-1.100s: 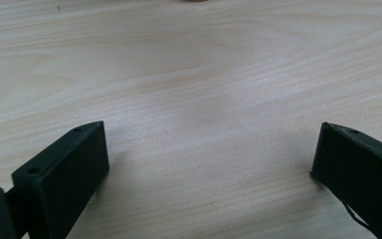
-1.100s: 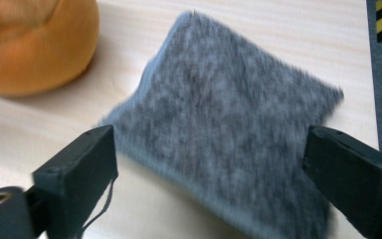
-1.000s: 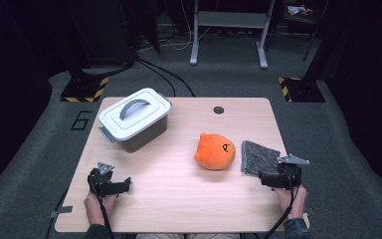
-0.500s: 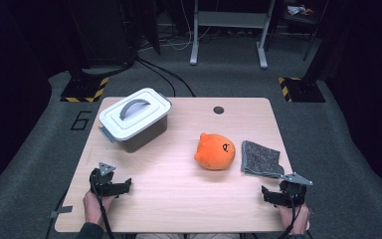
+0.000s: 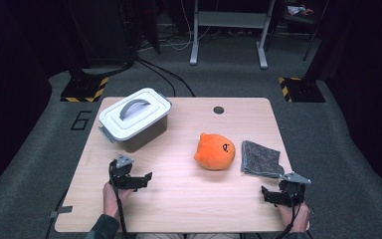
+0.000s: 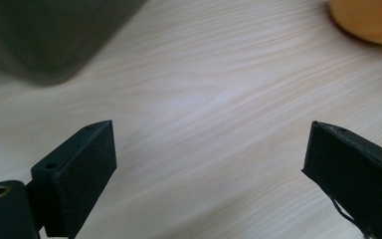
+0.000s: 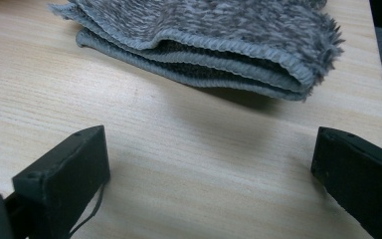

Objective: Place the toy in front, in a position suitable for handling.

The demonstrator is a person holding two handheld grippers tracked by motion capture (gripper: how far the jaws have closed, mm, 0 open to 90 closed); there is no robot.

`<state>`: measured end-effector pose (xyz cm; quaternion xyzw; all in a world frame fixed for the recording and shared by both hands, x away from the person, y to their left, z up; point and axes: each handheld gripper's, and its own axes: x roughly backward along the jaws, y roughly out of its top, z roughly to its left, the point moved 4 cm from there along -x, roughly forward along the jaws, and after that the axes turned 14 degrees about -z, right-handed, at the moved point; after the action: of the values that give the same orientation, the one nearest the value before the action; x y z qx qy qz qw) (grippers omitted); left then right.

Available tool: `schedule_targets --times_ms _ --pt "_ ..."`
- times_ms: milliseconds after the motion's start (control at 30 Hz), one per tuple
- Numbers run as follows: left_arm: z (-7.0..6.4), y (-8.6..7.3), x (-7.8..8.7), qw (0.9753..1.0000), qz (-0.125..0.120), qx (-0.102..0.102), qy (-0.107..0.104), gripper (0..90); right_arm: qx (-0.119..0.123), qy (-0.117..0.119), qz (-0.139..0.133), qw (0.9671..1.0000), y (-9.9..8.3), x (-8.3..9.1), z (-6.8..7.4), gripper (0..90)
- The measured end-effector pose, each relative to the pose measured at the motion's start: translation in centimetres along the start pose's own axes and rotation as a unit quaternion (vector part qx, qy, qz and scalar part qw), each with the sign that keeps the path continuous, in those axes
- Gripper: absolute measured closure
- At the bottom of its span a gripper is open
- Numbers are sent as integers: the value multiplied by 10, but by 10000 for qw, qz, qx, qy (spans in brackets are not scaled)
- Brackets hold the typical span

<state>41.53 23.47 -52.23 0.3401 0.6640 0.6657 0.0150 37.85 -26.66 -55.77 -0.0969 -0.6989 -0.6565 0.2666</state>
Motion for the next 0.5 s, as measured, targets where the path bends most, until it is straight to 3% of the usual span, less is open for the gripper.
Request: schedule_targets --times_ms 233,500 --pt "-30 23 -24 9992 -69 -223 -313 82 2 5 -2 10000 0 0 0 8" --pt "-50 50 -50 9972 -58 -401 -626 107 70 49 -21 10000 0 0 0 18"
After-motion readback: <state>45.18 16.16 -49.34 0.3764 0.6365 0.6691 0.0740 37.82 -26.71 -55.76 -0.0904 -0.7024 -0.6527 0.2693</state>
